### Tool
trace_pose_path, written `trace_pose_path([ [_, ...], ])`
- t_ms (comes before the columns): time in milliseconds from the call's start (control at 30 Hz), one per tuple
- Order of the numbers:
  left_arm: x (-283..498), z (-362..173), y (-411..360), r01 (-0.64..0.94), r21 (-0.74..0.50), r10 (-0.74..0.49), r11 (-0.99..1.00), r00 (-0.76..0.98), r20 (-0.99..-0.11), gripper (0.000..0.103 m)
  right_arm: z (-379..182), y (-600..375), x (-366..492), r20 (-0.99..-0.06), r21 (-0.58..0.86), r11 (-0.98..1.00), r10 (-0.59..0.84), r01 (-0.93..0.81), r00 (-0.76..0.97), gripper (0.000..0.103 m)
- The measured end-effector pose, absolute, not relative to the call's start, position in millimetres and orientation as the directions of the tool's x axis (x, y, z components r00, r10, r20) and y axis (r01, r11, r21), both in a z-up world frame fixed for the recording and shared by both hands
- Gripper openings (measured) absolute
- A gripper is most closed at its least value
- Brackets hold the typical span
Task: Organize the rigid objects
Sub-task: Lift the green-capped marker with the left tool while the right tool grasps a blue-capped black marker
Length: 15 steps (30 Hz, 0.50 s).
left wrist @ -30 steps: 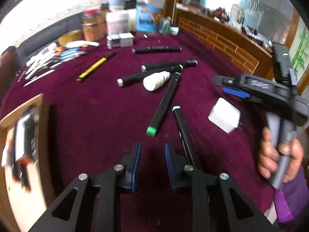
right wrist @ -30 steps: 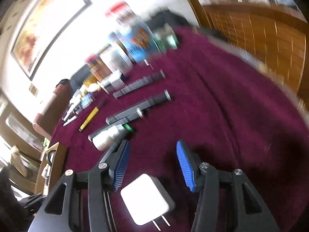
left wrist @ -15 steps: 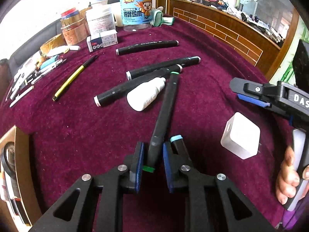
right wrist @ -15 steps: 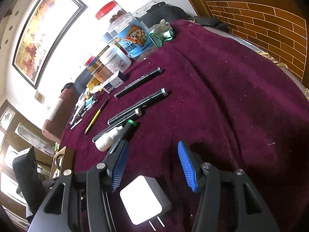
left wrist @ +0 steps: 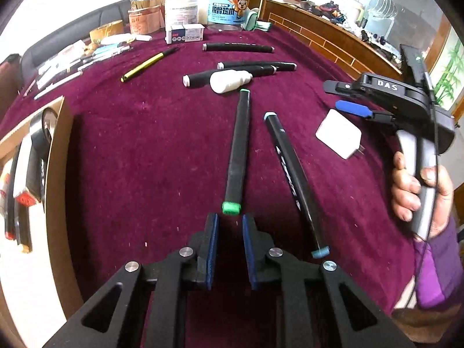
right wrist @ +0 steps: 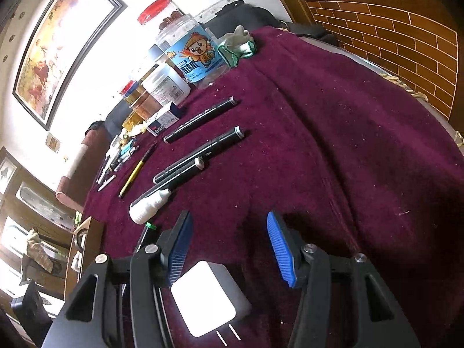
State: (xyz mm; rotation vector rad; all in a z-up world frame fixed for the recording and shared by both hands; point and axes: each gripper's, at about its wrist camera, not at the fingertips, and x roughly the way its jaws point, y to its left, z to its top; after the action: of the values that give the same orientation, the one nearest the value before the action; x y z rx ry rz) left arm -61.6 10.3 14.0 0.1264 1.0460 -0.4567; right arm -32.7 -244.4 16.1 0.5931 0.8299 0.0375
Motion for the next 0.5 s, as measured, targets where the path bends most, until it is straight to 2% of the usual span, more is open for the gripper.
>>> trace_pose_path([
  [33,-58.6,14.4,2.2,0.428,-0.095,-0.294,0.899,0.428,-0.855,0.024,16.3,-243.6,-33.2,-0.685,0.504,0.841,0.250,0.196,0.684,0.052],
  [67,-55.1,14.1,-2.4,0.435,-0.085,-0.291,0.896,0.431,-0.854,0.034,17.2,-242.7,-34.0,-0.686,0.495,0.846,0.240,0.198,0.687,0.052],
  [100,-52.0,14.0,-9.8,0.446,-0.070,-0.288,0.892,0.442,-0.849,0.038,18.0,-241.9,-34.5,-0.687,0.486,0.851,0.231,0.200,0.689,0.052],
  [200,-39.5,10.5,-29.9,0.470,-0.009,-0.266,0.883,0.483,-0.835,0.038,20.7,-237.4,-35.1,-0.695,0.446,0.871,0.193,0.205,0.692,0.052],
  [300,-28.3,9.8,-32.0,0.466,-0.026,-0.284,0.884,0.493,-0.822,0.038,21.3,-233.9,-34.5,-0.702,0.417,0.886,0.172,0.203,0.691,0.052],
  [333,-26.9,10.4,-29.1,0.458,-0.041,-0.291,0.888,0.490,-0.821,0.036,21.3,-233.0,-34.1,-0.705,0.407,0.890,0.166,0.202,0.690,0.052],
  [400,-27.0,11.2,-23.3,0.442,-0.042,-0.284,0.896,0.499,-0.819,0.014,20.1,-232.1,-32.6,-0.710,0.401,0.893,0.164,0.202,0.685,0.052],
  [500,-29.0,12.7,-4.3,0.404,-0.116,-0.318,0.907,0.479,-0.818,0.014,16.5,-231.9,-29.8,-0.723,0.396,0.895,0.165,0.206,0.671,0.052],
])
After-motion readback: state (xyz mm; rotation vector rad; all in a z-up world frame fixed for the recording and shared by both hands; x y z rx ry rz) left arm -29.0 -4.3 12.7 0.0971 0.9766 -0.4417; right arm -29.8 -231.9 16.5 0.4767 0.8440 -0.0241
